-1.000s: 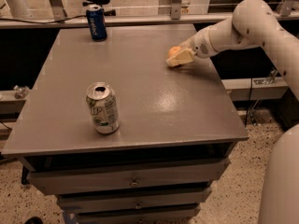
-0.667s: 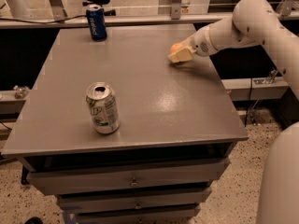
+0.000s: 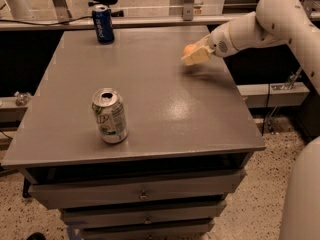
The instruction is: Move orange near 7up can
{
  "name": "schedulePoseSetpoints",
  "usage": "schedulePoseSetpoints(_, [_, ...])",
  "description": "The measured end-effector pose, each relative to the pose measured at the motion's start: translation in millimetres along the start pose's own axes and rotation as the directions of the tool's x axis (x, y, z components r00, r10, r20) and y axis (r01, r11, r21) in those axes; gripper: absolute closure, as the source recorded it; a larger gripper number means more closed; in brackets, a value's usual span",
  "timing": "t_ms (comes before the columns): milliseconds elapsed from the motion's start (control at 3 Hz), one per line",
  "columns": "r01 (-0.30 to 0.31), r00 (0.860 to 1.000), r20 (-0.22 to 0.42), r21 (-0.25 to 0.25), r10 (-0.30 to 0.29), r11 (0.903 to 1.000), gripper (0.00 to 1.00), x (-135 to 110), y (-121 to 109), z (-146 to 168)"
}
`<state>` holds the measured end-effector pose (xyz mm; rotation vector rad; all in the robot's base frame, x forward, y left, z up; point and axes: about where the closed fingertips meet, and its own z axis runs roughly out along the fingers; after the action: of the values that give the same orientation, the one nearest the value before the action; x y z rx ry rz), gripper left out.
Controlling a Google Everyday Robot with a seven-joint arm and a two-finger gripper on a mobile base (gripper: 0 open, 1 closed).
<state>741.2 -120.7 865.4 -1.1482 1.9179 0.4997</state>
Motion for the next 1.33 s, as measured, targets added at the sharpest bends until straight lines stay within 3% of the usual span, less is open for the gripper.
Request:
schedulePoseSetpoints(667, [0.052, 0.995, 0.085, -0.088, -0.044, 0.9948, 1.0, -29.6, 39.9, -38.2])
schedulePoseSetpoints(1000, [0.12, 0.986, 0.137, -0.16, -0.098, 0.9798, 1.0, -43.0, 82.5, -58.1])
schedulePoseSetpoints(1333, [0.211, 0.966, 0.195, -0.219, -0.169, 0.9527, 1.0, -50.2, 134.0, -71.0])
